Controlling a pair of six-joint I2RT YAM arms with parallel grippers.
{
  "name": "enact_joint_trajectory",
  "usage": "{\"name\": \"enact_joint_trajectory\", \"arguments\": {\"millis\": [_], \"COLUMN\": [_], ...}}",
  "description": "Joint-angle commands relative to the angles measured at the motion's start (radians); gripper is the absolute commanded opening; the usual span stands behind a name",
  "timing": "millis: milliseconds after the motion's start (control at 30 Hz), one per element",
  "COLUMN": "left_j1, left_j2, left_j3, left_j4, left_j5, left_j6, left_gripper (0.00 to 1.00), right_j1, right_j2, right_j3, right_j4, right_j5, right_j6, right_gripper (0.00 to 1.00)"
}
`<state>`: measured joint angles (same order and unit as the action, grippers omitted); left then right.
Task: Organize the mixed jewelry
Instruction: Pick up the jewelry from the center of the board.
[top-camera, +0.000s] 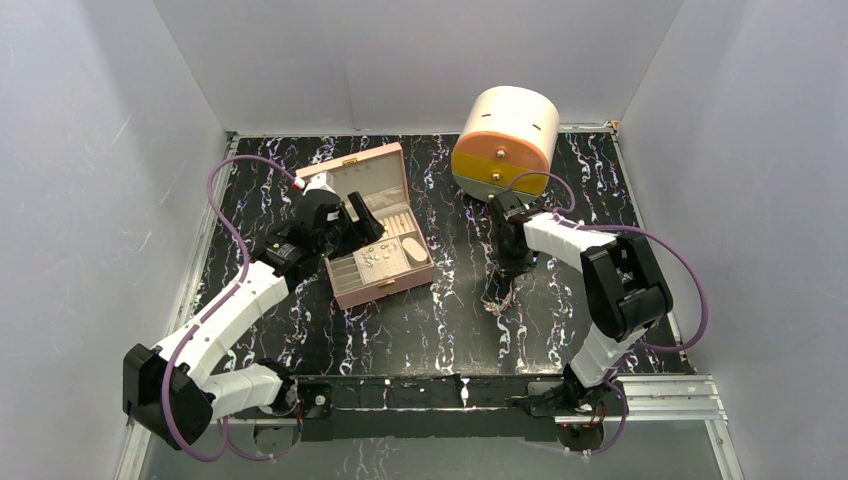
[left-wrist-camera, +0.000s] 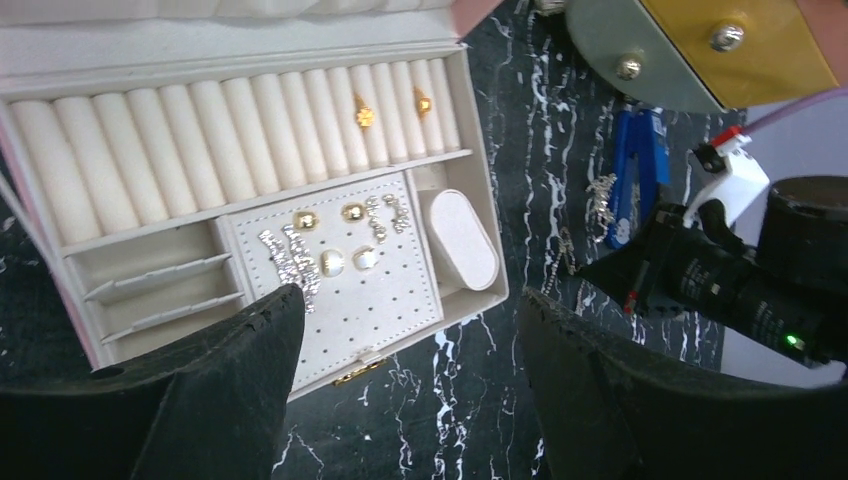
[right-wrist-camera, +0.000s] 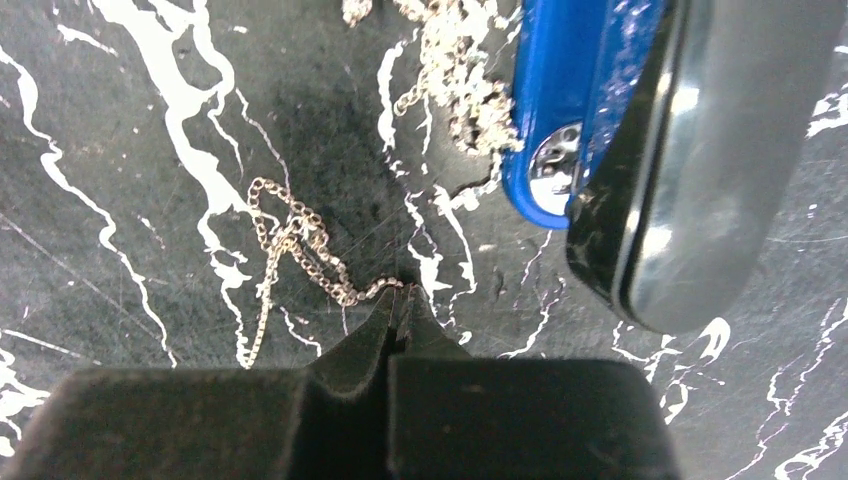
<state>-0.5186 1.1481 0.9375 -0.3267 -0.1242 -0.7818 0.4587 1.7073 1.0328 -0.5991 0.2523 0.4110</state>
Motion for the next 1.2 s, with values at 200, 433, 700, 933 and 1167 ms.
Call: {"name": "enact_joint_trajectory", "arguments": {"millis": [200,433,700,933,1167], "left_j1": [0.006,0.006,0.006,0.005,-0.004], "left_j2": [-0.059,-0.016,0.070,0.082,0.086], "left_j3": [-0.012,-0.003,0.012,-0.014,-0.067], "left_j4": [0.235,0.315,0.406,0.515,0.678], "left_j5": [0.097,0.194,0.337,0.350,0.427], "left_j6": [0.082,0.115,0.168,0.213,0.222], "left_gripper": [0.73,0.73,0.72,0.65,0.66], "right_j1": [-0.004,-0.004,-0.003,-0.002,-0.003], "right_j2": [-0.181,-0.252,-0.337,-0.404,-0.430], "right_j3": [0.001,0.028,0.080,0.126,0.241], "right_j4": [0.084,0.104,0.118,0.062,-0.008], "right_j5": [0.055,-0.035,-0.184,-0.331,-0.428], "right_j6": [-0.073,-0.138,-0.212,-0.241,-0.245], "right_gripper": [0.00,0.00,0.00,0.00,0.00]}}
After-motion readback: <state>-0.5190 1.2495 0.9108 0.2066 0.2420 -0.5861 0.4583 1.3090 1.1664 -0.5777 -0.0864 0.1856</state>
